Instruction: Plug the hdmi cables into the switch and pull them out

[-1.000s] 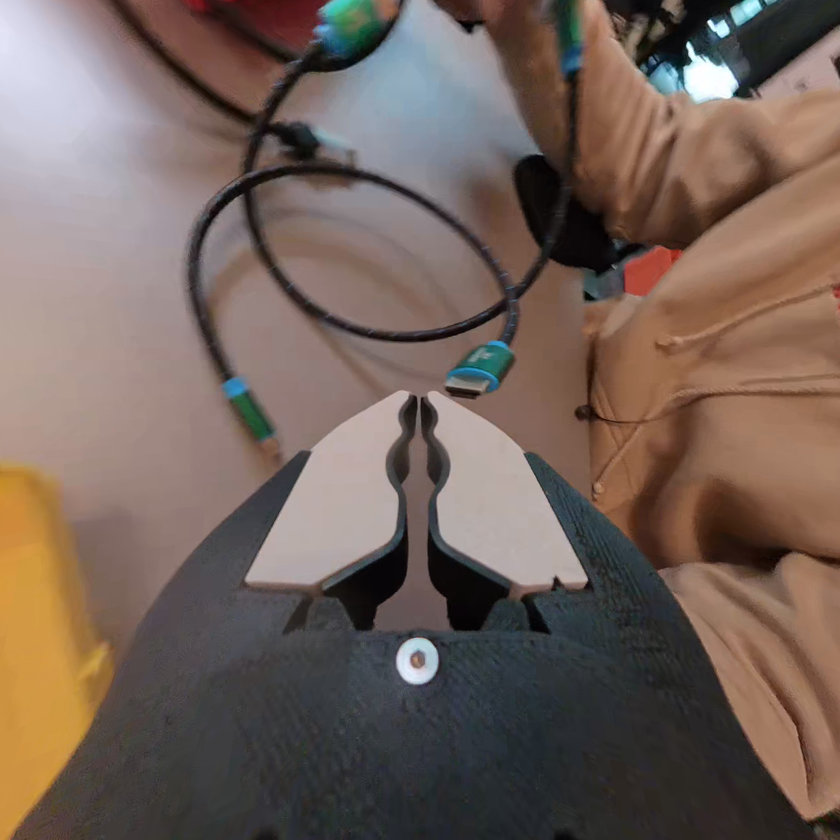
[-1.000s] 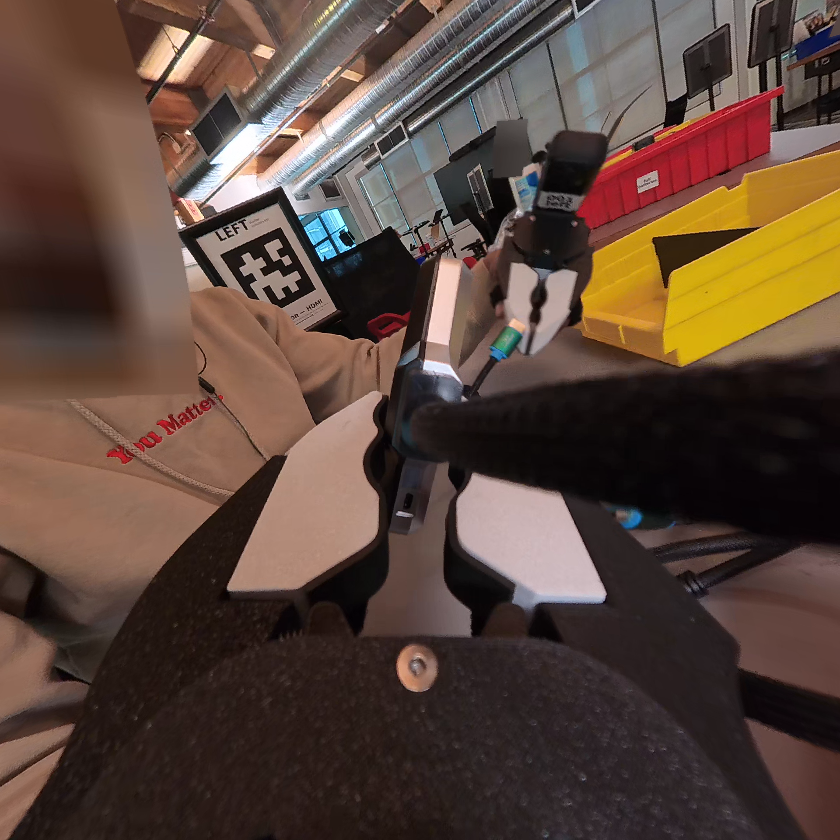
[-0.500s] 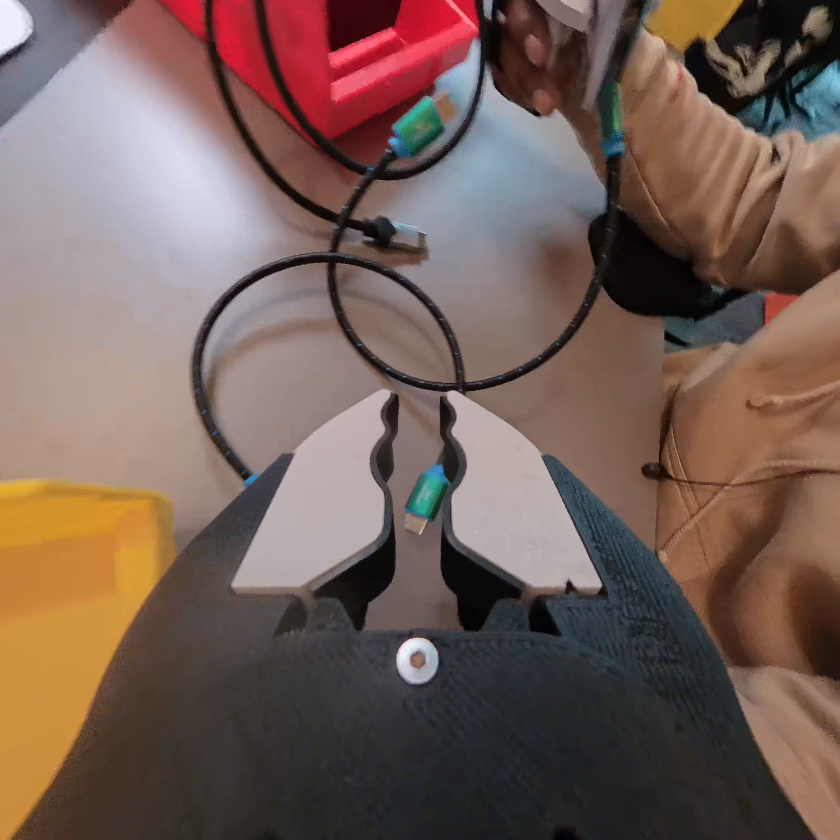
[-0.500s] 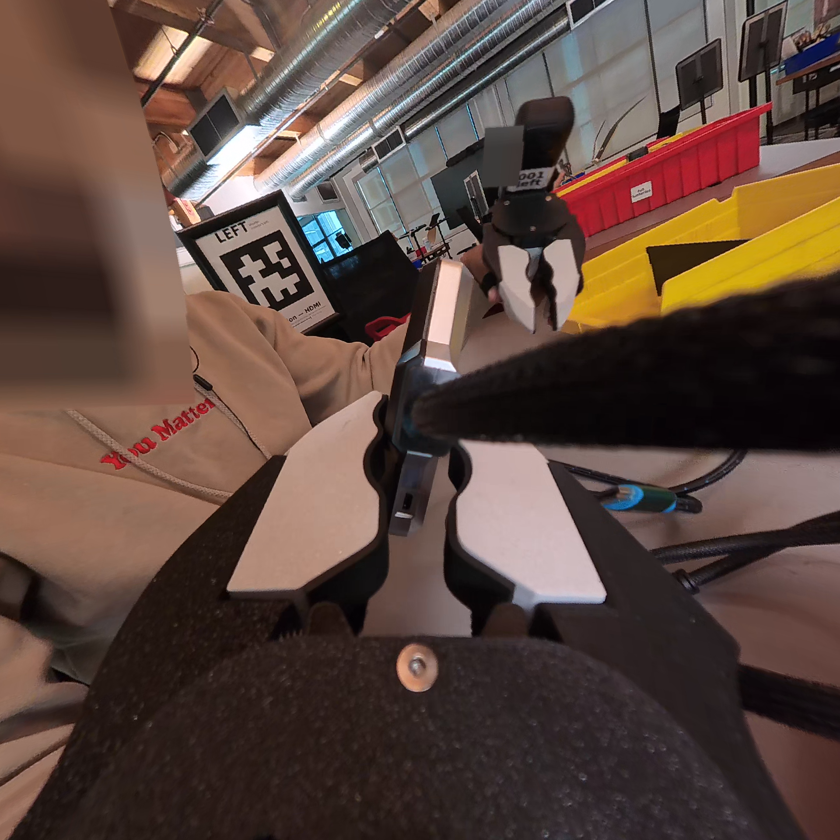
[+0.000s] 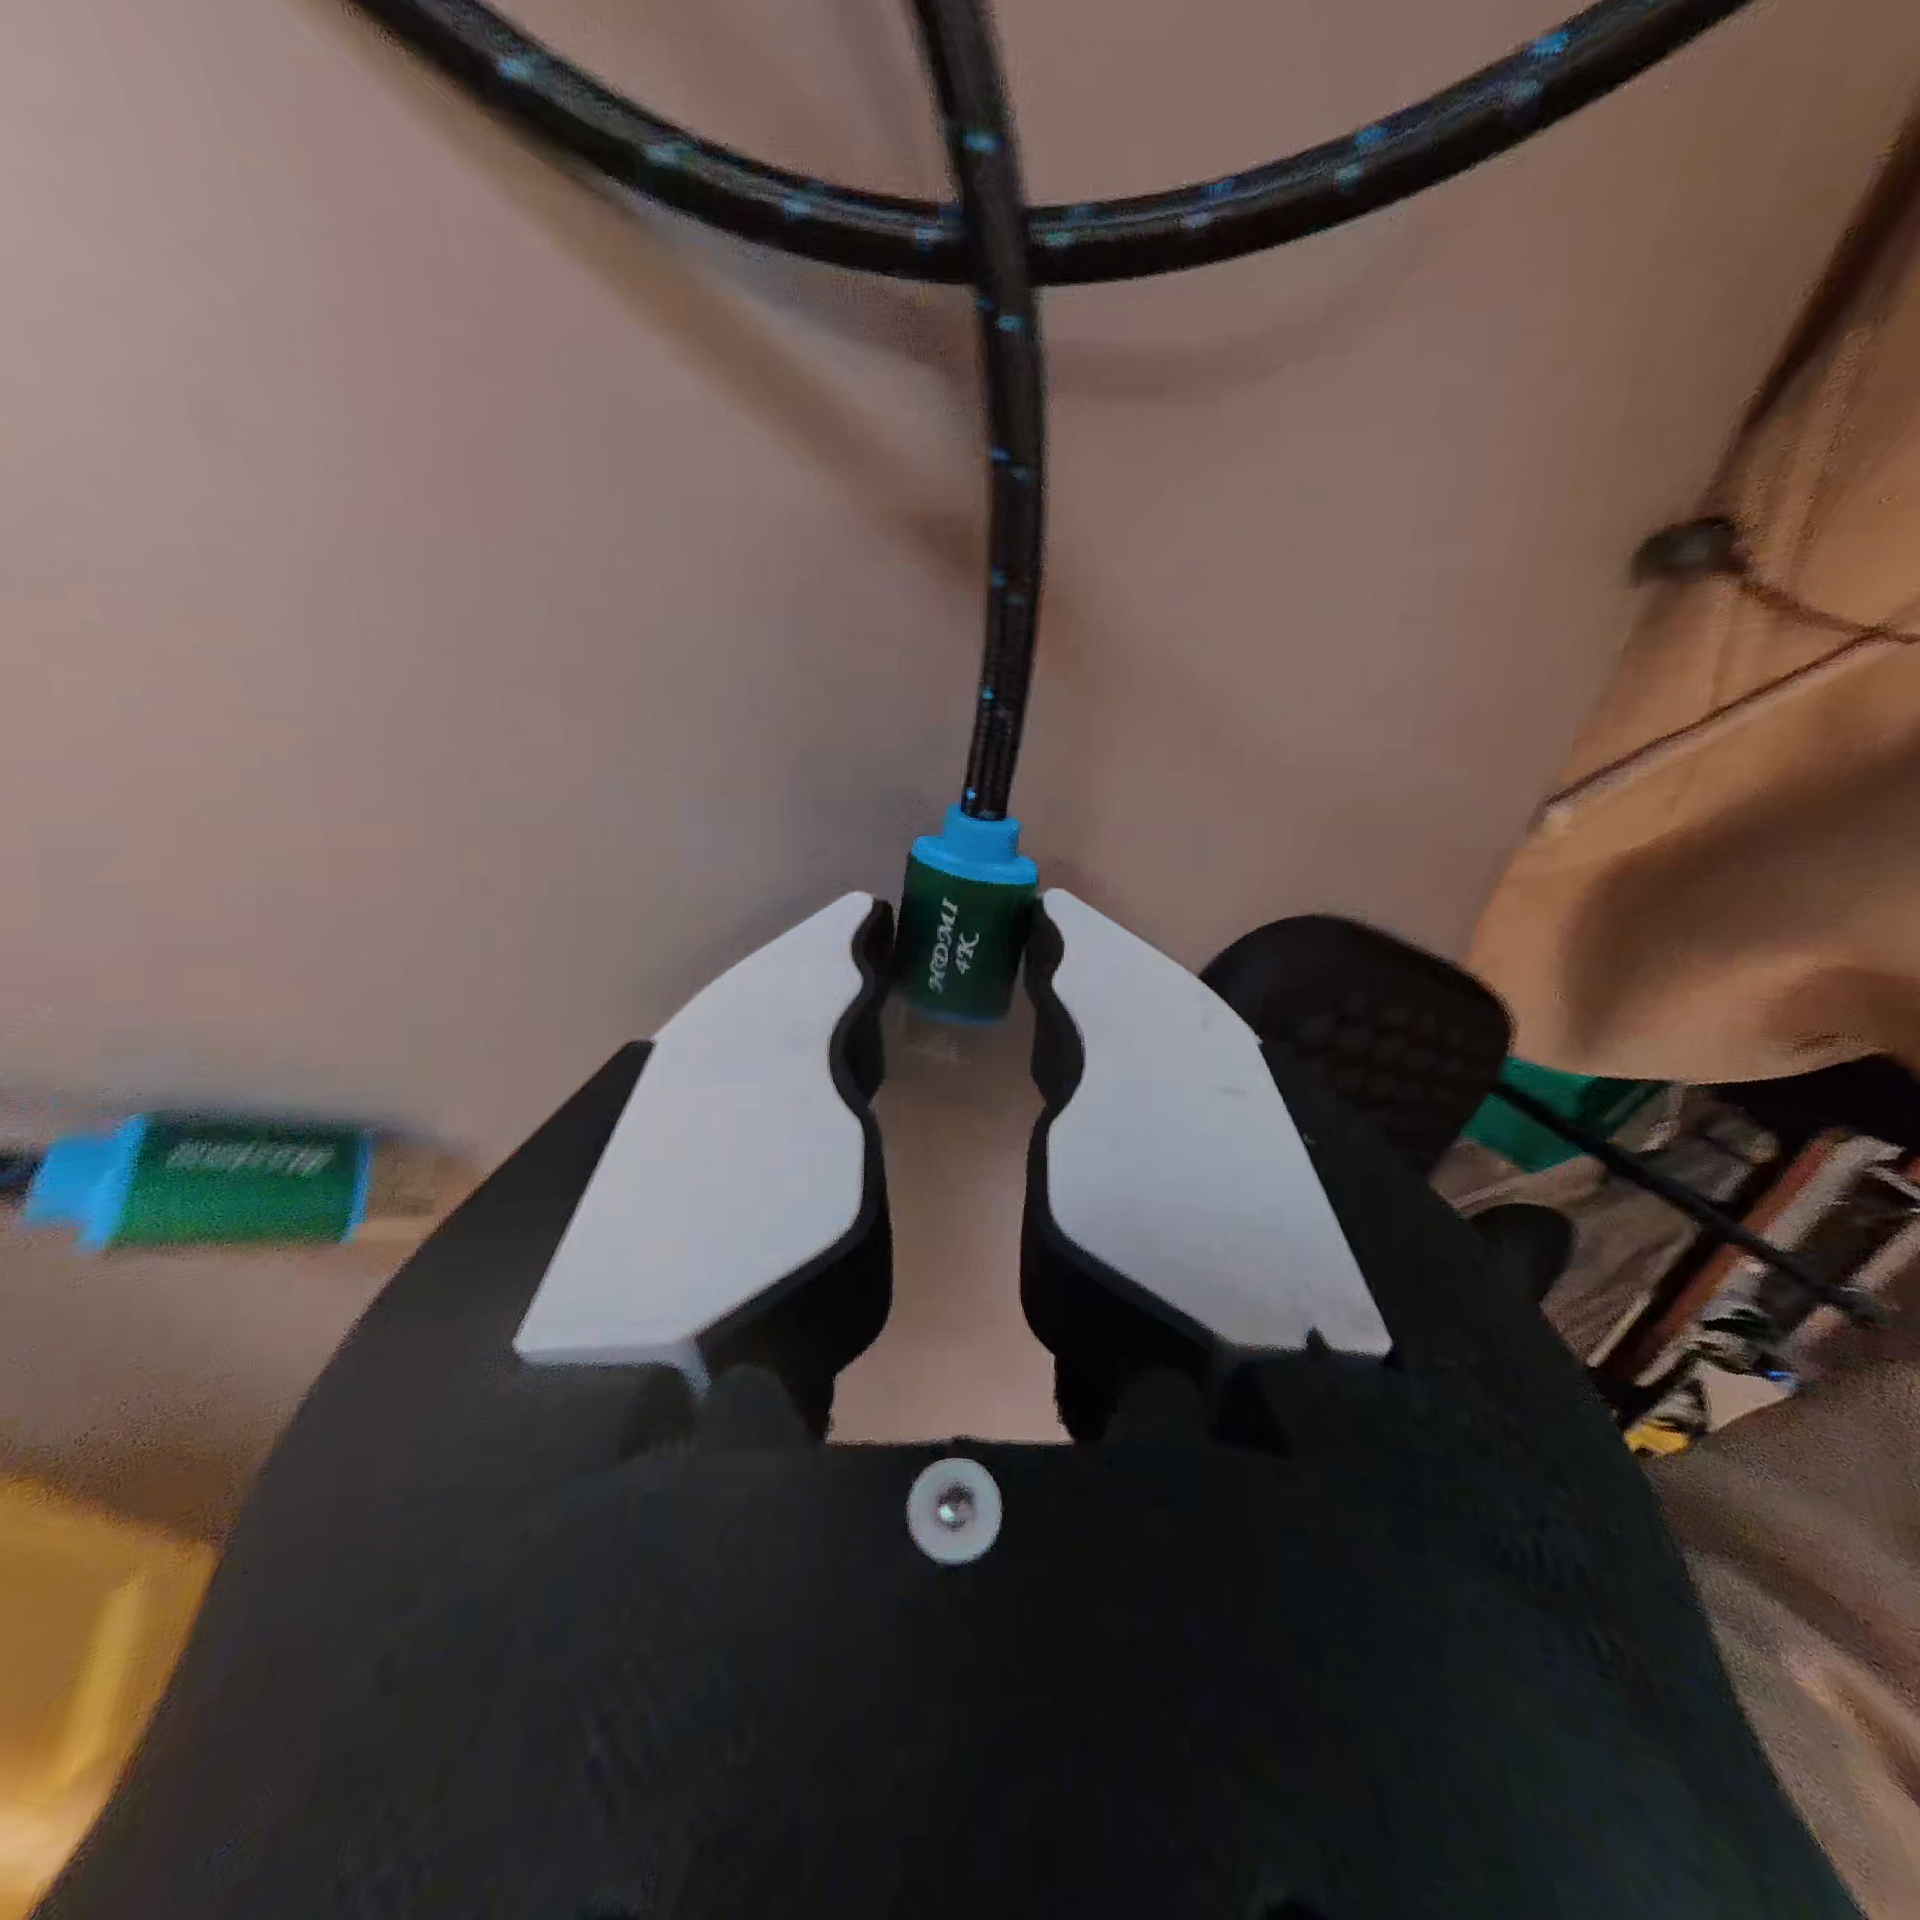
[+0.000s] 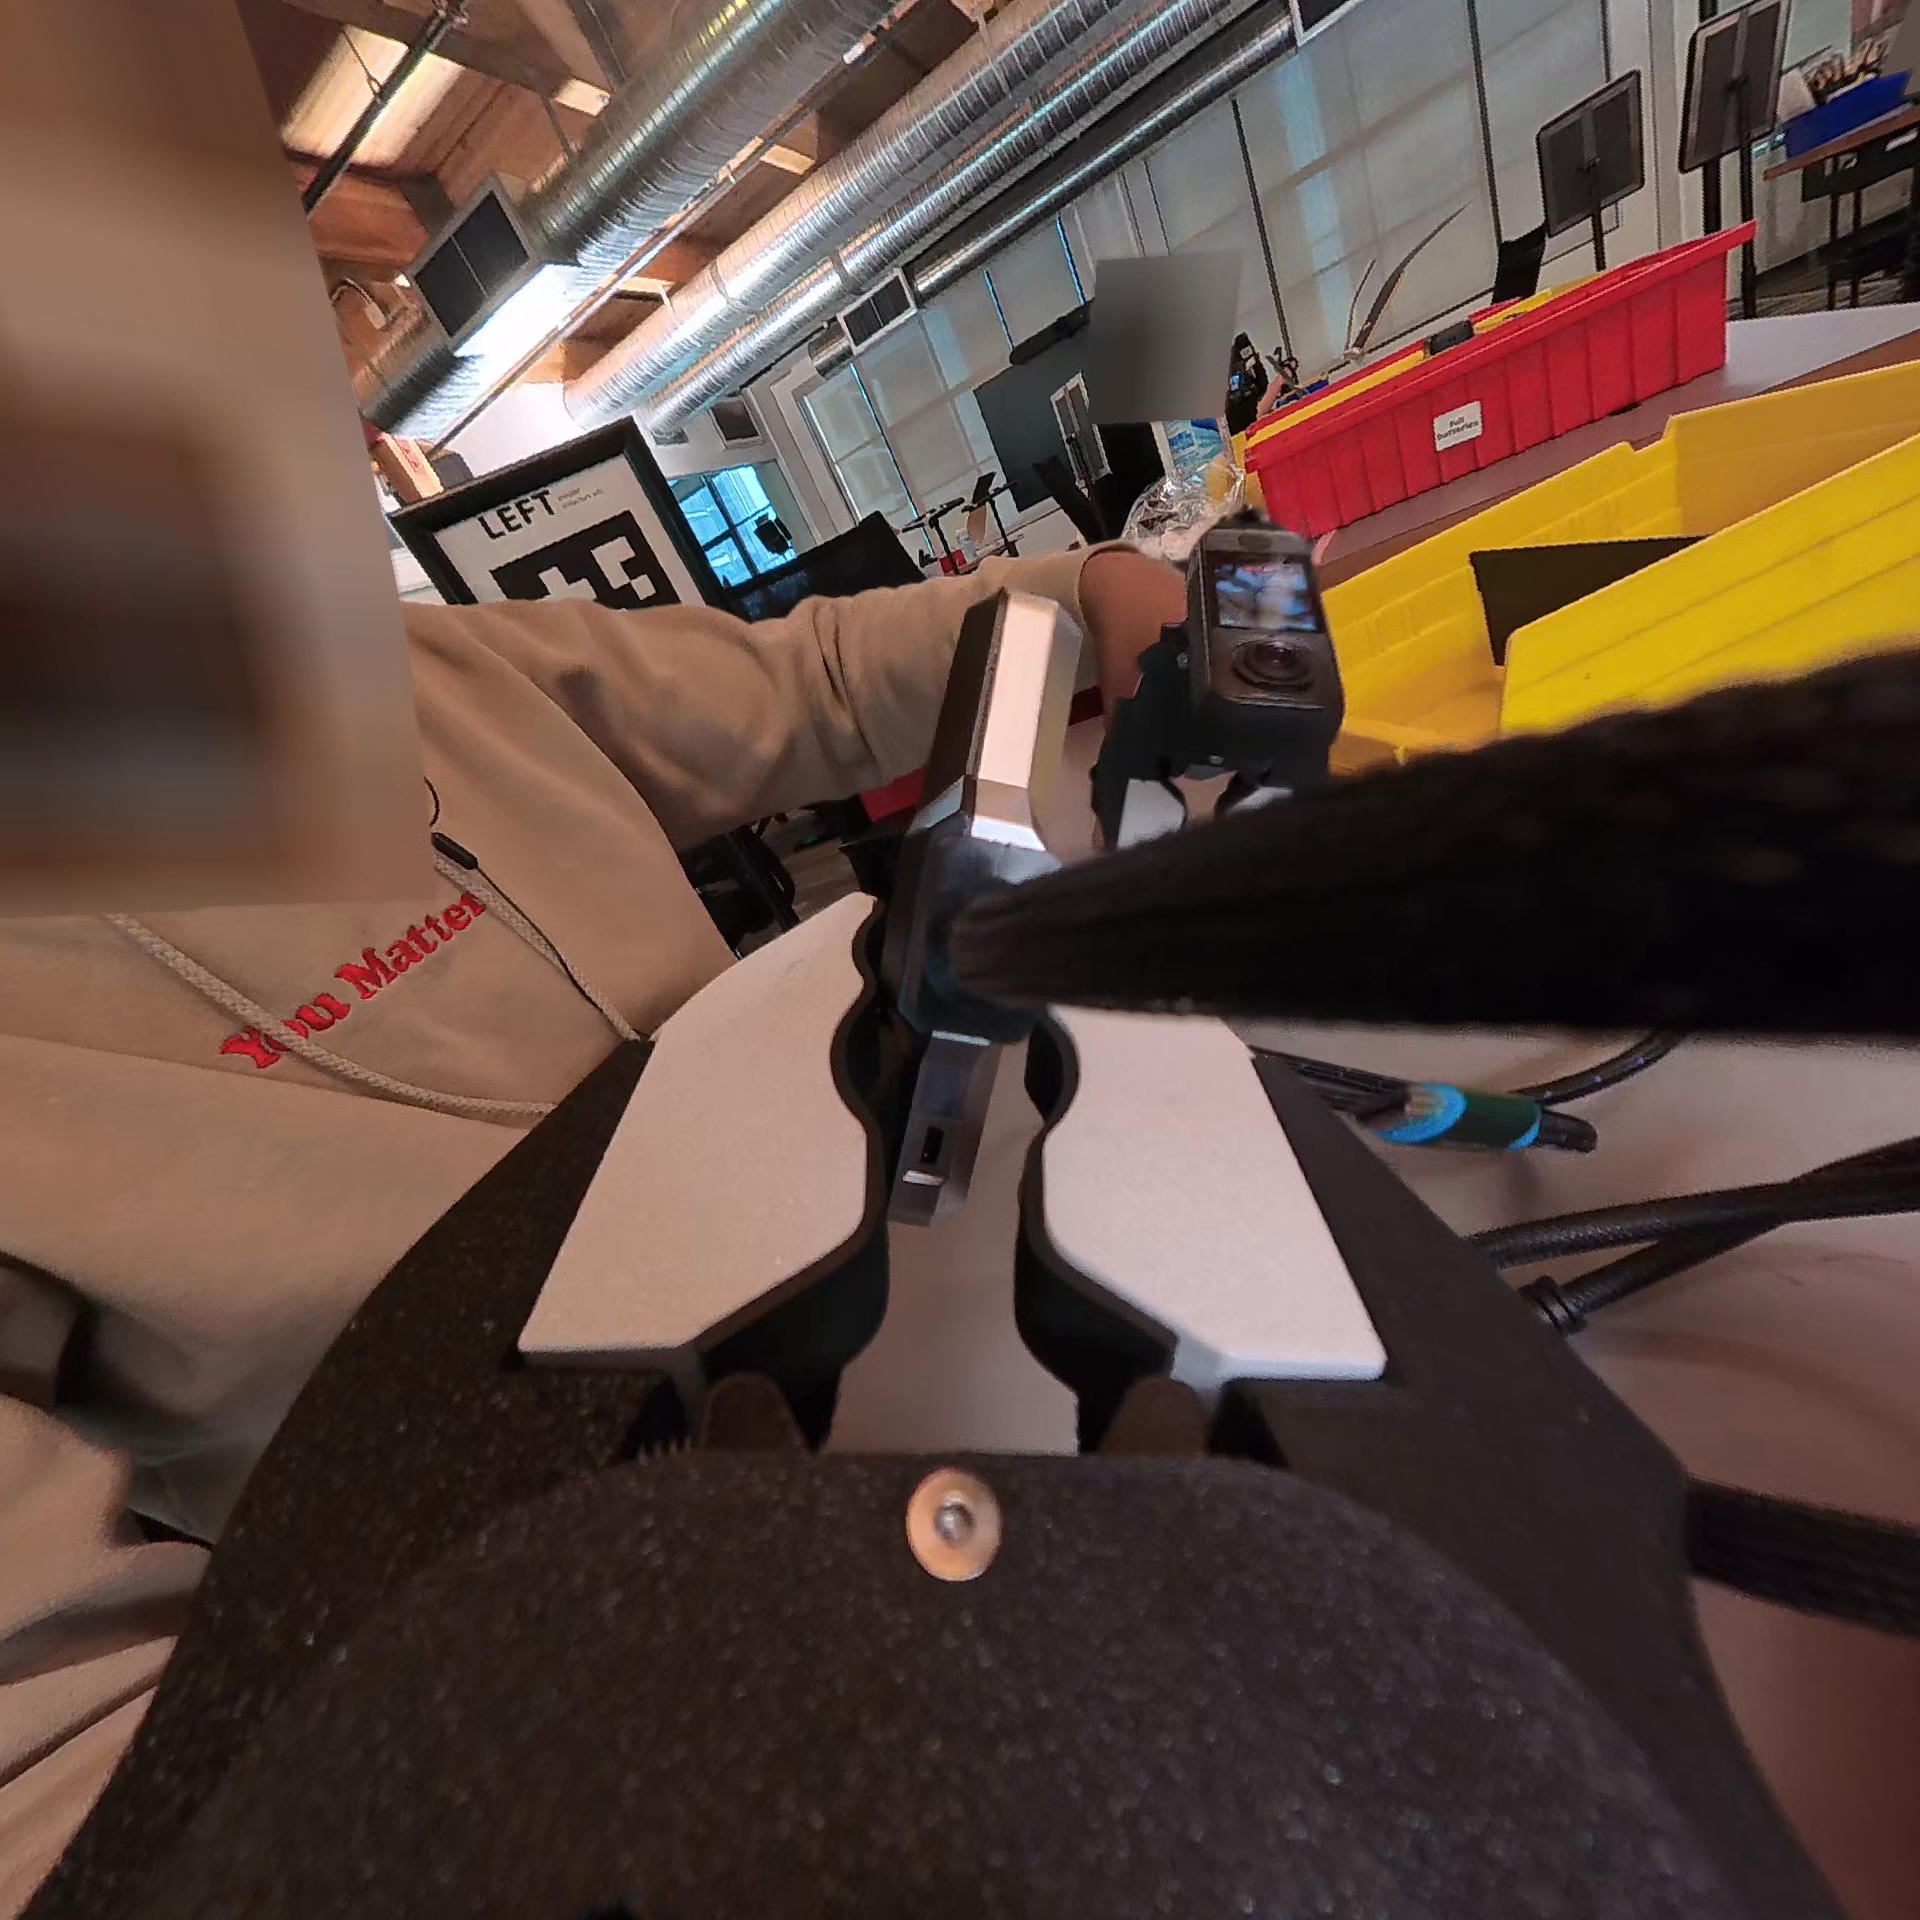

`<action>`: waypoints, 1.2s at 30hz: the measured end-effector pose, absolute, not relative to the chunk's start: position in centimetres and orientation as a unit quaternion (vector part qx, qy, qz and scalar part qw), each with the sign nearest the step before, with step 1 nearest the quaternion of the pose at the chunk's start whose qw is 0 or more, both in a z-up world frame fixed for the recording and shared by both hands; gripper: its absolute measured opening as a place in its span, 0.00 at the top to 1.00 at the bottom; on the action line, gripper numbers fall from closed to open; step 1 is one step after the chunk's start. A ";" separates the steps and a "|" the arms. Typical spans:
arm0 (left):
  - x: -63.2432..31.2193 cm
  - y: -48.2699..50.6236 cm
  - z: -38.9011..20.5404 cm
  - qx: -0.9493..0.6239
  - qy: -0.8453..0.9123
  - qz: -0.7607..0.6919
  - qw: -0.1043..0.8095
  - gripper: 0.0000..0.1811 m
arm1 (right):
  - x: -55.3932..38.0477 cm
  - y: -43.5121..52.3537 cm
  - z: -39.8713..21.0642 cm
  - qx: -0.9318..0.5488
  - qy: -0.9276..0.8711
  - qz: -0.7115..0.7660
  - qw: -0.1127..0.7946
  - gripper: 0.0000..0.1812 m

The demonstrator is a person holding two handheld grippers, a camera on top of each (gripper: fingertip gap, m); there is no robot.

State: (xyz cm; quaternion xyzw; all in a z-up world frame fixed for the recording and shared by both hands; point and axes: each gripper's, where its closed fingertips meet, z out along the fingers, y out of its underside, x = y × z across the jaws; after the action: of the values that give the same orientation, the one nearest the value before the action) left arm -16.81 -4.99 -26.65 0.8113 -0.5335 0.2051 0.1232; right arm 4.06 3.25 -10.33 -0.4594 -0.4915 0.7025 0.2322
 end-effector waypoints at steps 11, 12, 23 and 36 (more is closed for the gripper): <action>-13.1 -10.4 -22.7 0.869 -0.142 0.466 -0.088 0.87 | 7.5 5.1 -9.7 -0.467 -0.473 0.701 0.257 0.87; -12.3 -9.8 -22.0 0.857 -0.092 0.492 -0.119 0.87 | 7.4 5.3 -9.7 -0.467 -0.471 0.703 0.257 0.87; -4.2 0.2 -14.4 0.774 -0.236 0.451 -0.376 0.78 | 7.1 5.3 -9.5 -0.467 -0.471 0.702 0.260 0.87; -7.7 8.0 -20.9 0.794 -0.511 0.183 -0.273 0.76 | 7.9 5.6 -9.7 -0.468 -0.467 0.704 0.259 0.87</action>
State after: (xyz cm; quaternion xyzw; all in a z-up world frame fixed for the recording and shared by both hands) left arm -7.70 8.04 -20.87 0.7942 -0.5112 0.1835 -0.2725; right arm 7.92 5.58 -9.74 -0.4680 -0.4674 0.7039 0.2588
